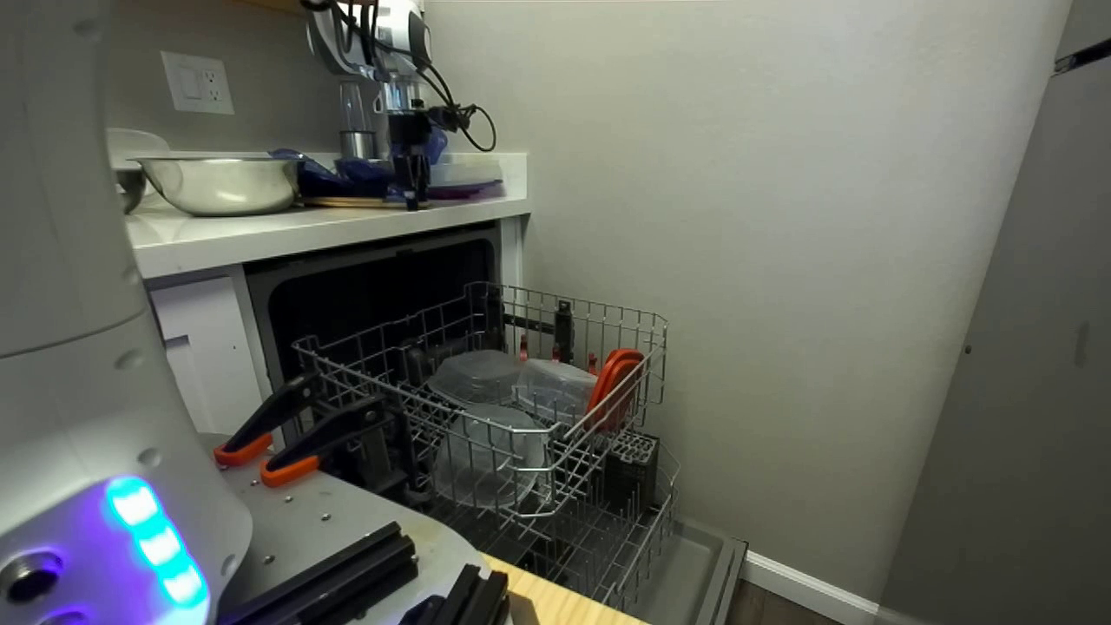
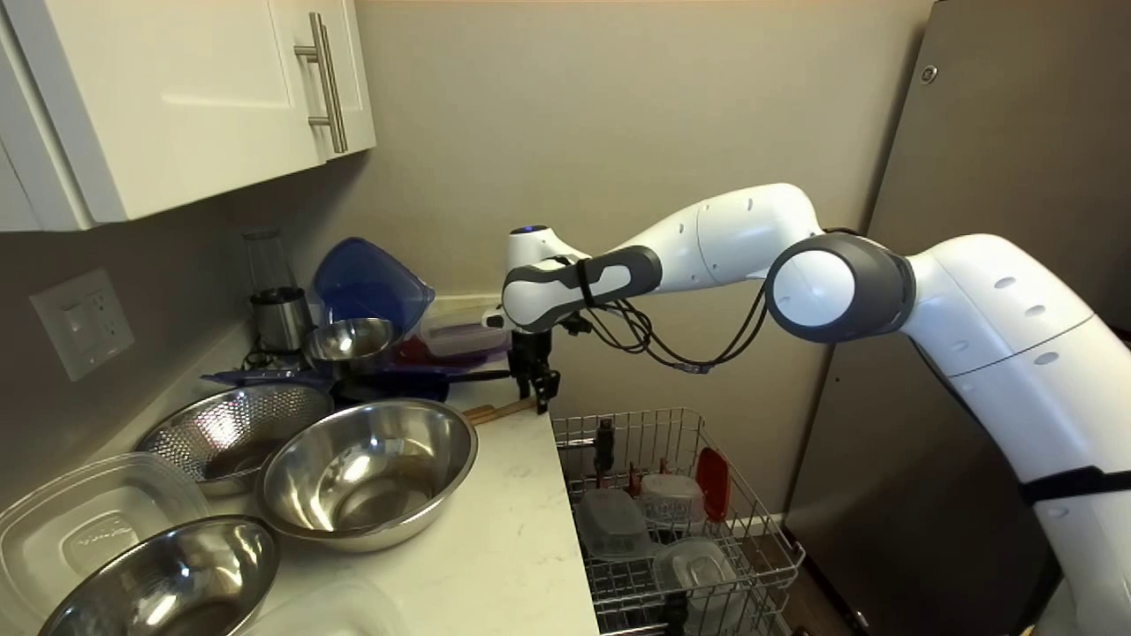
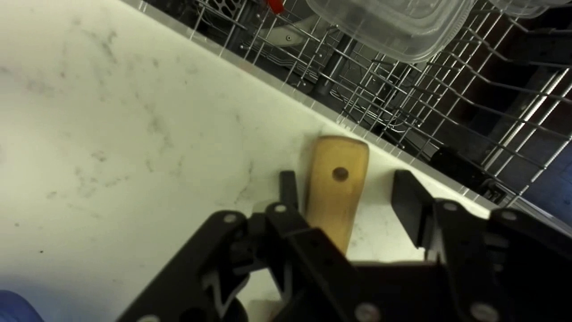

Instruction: Put the wooden spatula in the dishwasher

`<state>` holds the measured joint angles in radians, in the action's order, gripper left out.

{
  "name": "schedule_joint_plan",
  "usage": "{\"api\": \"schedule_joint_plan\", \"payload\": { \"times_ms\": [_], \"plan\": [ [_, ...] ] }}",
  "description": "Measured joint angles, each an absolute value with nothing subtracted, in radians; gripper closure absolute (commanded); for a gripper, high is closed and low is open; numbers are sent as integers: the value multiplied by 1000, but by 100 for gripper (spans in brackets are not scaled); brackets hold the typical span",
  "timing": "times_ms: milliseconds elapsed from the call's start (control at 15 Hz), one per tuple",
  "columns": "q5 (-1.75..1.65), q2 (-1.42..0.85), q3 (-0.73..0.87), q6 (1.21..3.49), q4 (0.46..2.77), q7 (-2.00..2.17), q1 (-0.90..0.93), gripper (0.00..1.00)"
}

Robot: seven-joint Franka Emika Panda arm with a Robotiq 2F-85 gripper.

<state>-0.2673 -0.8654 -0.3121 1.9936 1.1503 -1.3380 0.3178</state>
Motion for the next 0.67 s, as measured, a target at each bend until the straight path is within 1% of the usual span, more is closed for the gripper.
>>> {"api": "schedule_joint_plan", "payload": {
  "times_ms": [200, 267, 667],
  "plan": [
    [-267, -868, -312, 1988, 1140, -1338, 318, 91],
    [-267, -868, -312, 1987, 1138, -1338, 318, 94],
    [-267, -871, -312, 1978, 1126, -1335, 313, 93]
  ]
}}
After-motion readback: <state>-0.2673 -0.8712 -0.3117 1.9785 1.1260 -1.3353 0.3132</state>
